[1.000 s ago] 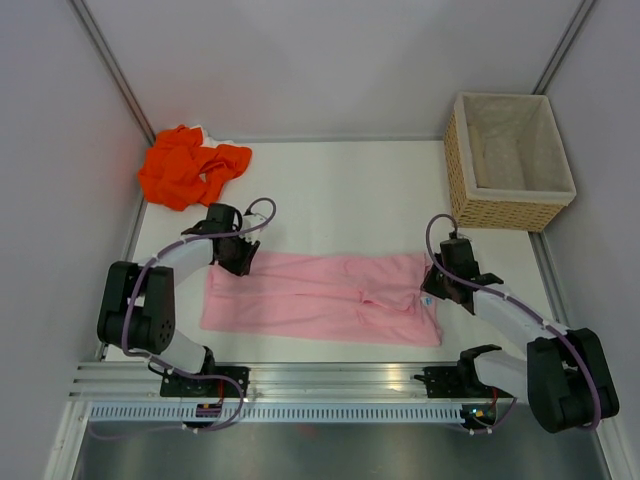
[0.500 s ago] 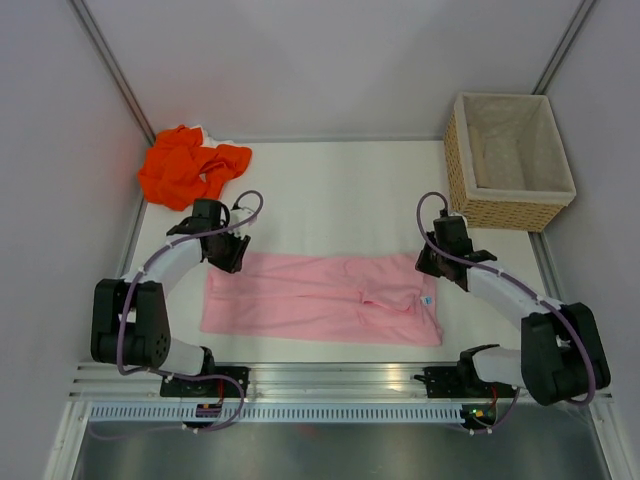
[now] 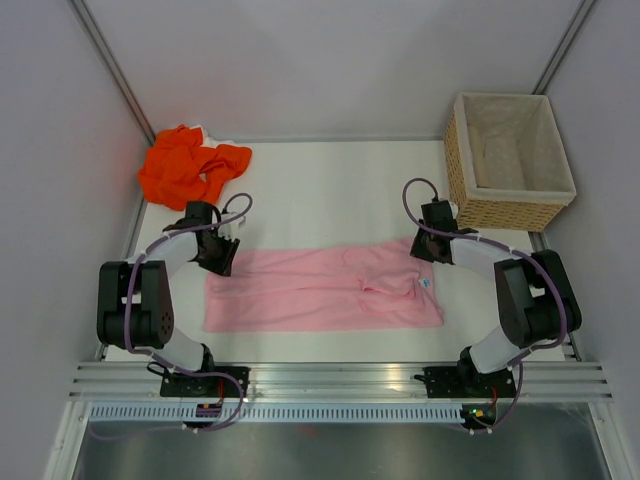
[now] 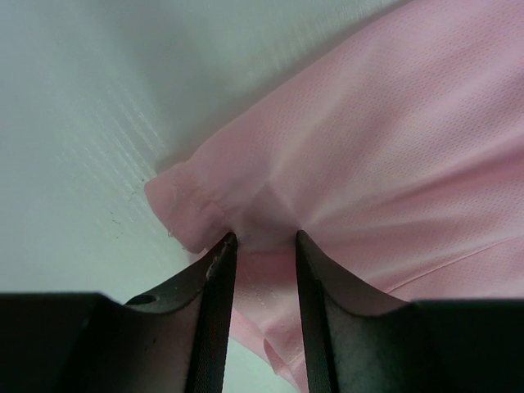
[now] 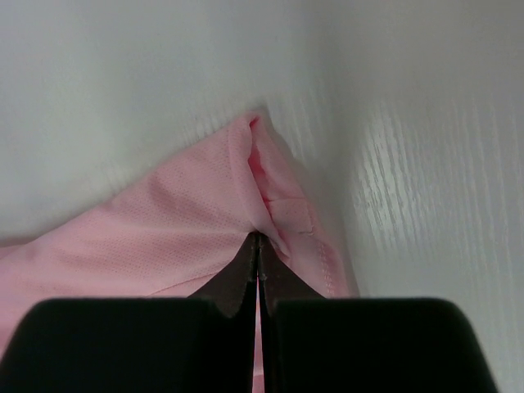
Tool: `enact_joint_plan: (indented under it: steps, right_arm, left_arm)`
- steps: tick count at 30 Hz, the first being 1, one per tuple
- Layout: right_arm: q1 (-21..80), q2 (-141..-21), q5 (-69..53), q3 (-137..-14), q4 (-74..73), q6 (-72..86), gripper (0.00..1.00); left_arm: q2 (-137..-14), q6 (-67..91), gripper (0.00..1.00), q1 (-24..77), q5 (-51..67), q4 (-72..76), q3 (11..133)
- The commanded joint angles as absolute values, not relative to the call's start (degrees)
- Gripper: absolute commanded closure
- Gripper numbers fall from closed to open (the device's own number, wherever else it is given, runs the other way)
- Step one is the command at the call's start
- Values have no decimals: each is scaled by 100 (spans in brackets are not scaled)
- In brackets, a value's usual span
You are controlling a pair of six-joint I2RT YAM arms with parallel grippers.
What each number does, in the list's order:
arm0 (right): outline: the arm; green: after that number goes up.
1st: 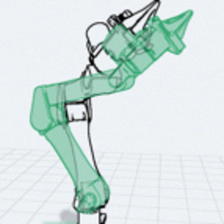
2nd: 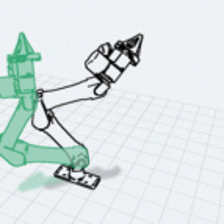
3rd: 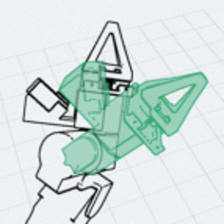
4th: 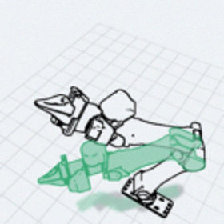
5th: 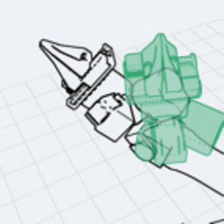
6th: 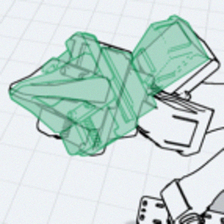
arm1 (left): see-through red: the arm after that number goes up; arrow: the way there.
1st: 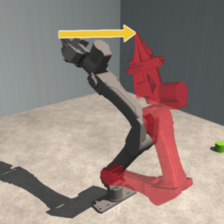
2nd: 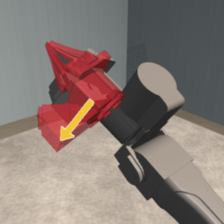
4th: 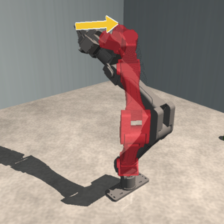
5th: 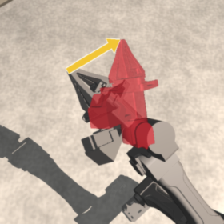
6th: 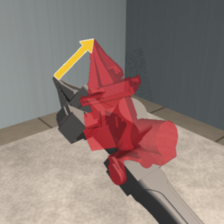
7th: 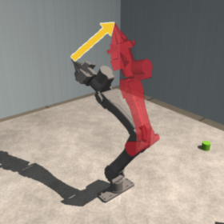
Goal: Roll the t-shirts
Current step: Fold the tshirt
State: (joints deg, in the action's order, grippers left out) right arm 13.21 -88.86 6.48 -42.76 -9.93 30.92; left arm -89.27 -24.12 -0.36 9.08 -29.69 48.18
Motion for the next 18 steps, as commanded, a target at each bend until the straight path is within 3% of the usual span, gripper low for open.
enact_joint_plan:
  steps: [1,8,12,18]
  right_arm:
    - [1283,-9324,740,-4728,-1046,2900,100]
    - [1854,-8457,1221,-5353,-1827,2593,98]
    - [2363,-7368,1371,-4660,-1986,3030,95]
    - [2760,-6892,809,-3341,-1741,3761,98]
  left_arm:
    - [-8905,-2663,60,-158,799,-3041,4579]
    - [-8157,-2760,58,-158,967,-3129,4219]
    - [-8147,-2786,57,-158,835,-3120,4096]
    - [-8121,-2576,57,-158,958,-3094,4113]
